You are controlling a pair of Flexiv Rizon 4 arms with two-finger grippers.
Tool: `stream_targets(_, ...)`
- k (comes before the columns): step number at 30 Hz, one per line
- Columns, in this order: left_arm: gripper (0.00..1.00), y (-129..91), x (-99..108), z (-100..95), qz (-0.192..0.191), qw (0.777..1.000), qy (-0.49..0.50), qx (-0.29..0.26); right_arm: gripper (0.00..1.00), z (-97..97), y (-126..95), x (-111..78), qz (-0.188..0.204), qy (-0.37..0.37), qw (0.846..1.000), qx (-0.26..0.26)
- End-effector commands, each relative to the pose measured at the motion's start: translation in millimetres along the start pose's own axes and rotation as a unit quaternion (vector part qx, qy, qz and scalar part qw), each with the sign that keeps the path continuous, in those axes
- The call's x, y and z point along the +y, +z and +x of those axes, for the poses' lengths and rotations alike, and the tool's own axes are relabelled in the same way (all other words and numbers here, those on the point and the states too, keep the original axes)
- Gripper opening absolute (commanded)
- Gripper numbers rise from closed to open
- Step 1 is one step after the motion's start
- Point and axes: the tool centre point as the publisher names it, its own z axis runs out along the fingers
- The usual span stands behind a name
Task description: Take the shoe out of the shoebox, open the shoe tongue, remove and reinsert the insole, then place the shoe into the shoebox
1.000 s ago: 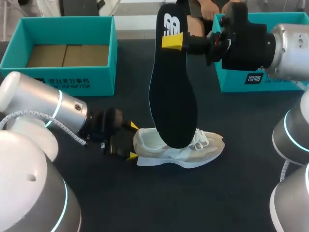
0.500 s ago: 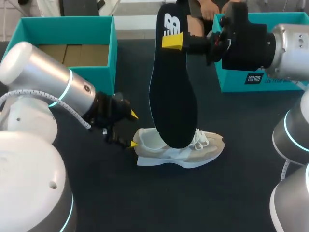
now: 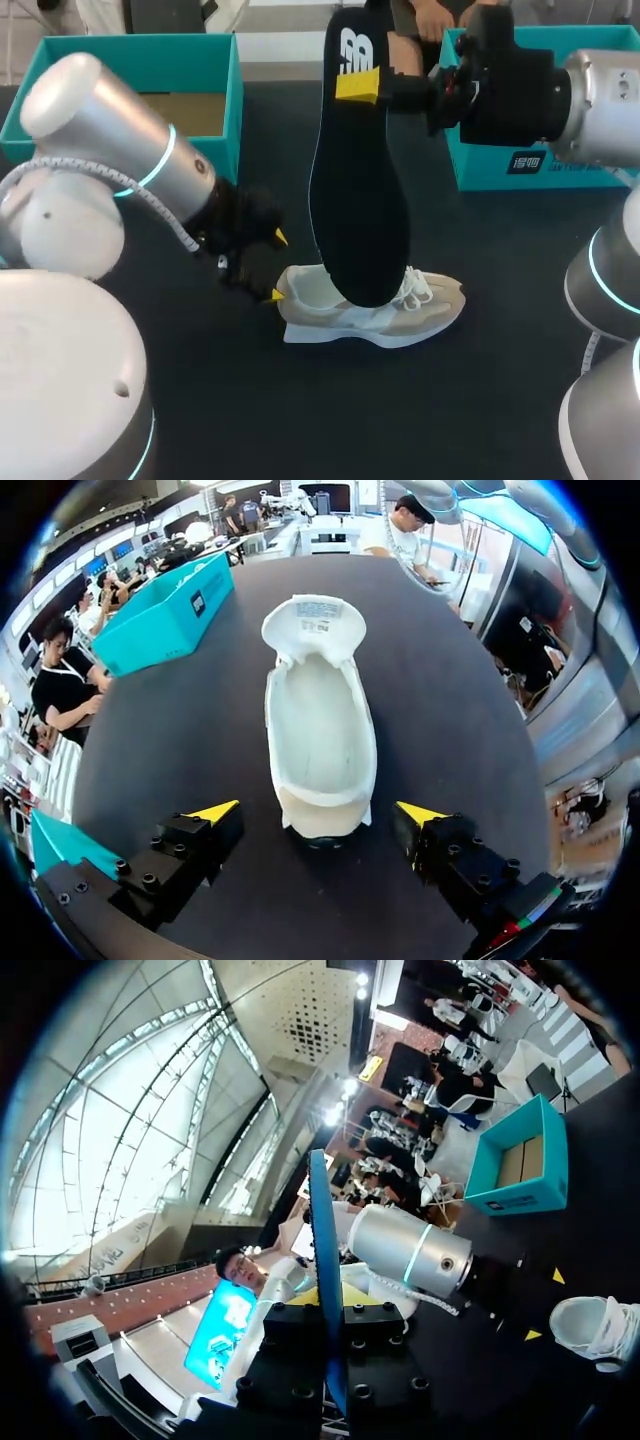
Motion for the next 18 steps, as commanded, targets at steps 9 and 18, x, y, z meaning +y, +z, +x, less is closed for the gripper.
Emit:
stream_targets(9,1.00,0.2,-17.3,-10.5,-0.188,0.982,-0.006,0.016,0.00,0.2,3.7,-0.3,-0.001,0.001,1.000,-0.002)
stream_targets(18,1.00,15.2,-25.1,-7.1,-0.192,0.981,-0.015,0.017,0.00,0.2,3.7,-0.3,-0.001,0.001,1.000,-0.002)
